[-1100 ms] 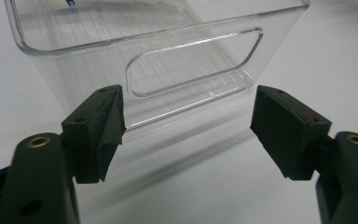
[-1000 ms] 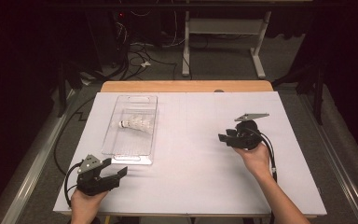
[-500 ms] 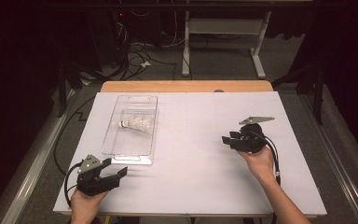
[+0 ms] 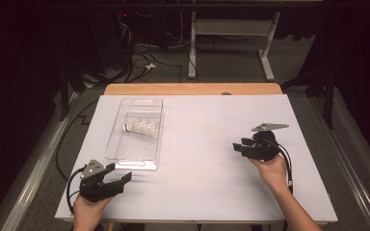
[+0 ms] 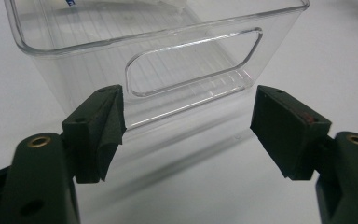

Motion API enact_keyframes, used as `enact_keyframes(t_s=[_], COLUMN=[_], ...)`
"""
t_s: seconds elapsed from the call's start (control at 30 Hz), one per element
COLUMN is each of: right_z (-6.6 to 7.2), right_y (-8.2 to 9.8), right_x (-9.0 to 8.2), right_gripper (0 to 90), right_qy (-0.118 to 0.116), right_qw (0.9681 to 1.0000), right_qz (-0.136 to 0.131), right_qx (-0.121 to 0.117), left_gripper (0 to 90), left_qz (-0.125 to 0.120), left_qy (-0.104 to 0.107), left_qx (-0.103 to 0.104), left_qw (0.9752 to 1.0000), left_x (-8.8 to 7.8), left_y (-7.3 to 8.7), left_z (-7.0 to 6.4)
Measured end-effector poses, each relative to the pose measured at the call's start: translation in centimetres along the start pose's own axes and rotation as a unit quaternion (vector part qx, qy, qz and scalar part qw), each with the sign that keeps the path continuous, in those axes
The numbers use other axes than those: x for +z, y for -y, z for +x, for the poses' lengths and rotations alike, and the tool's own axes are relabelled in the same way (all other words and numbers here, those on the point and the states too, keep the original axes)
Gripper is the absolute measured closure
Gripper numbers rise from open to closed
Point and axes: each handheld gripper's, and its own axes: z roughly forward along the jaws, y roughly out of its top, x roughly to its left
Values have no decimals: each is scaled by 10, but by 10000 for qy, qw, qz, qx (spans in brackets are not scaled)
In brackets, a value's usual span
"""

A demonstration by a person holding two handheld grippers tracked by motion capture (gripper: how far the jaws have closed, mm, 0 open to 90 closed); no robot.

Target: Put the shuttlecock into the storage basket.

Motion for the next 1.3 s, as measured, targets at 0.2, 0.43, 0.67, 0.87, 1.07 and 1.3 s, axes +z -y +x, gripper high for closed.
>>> enact_keyframes(t_s=[0.2,0.43,0.67,0.87,1.07,1.3], right_z=[-2,-5,-8,-11,-12,-14], right_y=[5,12,19,24,31,38], right_x=[-2,-6,-11,-15,-19,-23], right_gripper=[516,511,501,495,487,470], right_qy=[13,42,84,142,206,241], right_qw=[10000,10000,9999,9998,9997,9996], right_qz=[13,0,-34,-29,-51,-88], right_qx=[27,51,80,105,103,135], left_gripper=[270,270,269,269,269,269], left_qz=[-4,4,1,1,12,3], left_qy=[-5,-3,-4,-9,15,9], left_qx=[-9,-16,-26,-26,-41,-47], left_qw=[10000,10000,10000,10000,10000,10000], left_x=[0,0,0,0,0,0], left_y=[0,0,0,0,0,0], left_z=[0,0,1,1,1,1])
